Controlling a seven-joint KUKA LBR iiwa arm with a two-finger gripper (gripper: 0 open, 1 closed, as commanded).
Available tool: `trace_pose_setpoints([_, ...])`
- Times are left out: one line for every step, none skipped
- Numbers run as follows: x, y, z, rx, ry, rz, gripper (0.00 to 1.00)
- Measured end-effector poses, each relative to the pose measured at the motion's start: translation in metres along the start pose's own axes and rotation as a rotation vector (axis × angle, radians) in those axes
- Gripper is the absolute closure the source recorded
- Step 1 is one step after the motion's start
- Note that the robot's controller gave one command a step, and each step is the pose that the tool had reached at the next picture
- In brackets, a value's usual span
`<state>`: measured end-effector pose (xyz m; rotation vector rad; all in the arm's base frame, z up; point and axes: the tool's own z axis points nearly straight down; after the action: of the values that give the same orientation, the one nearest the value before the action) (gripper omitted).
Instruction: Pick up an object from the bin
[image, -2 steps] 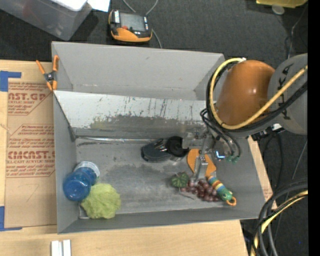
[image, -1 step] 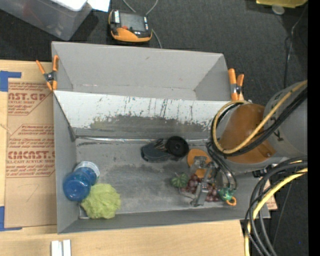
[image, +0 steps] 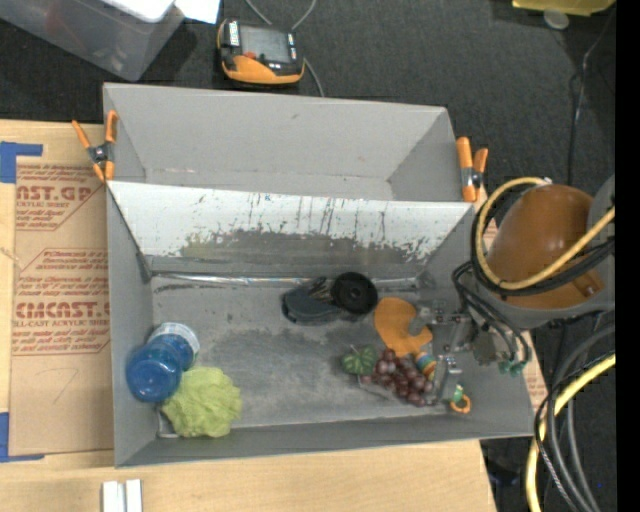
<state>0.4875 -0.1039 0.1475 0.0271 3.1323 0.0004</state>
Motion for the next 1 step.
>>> trace_pose_setpoints([0.0028, 0.0292, 0.07, 0.0, 0.014, 0.187, 0.0])
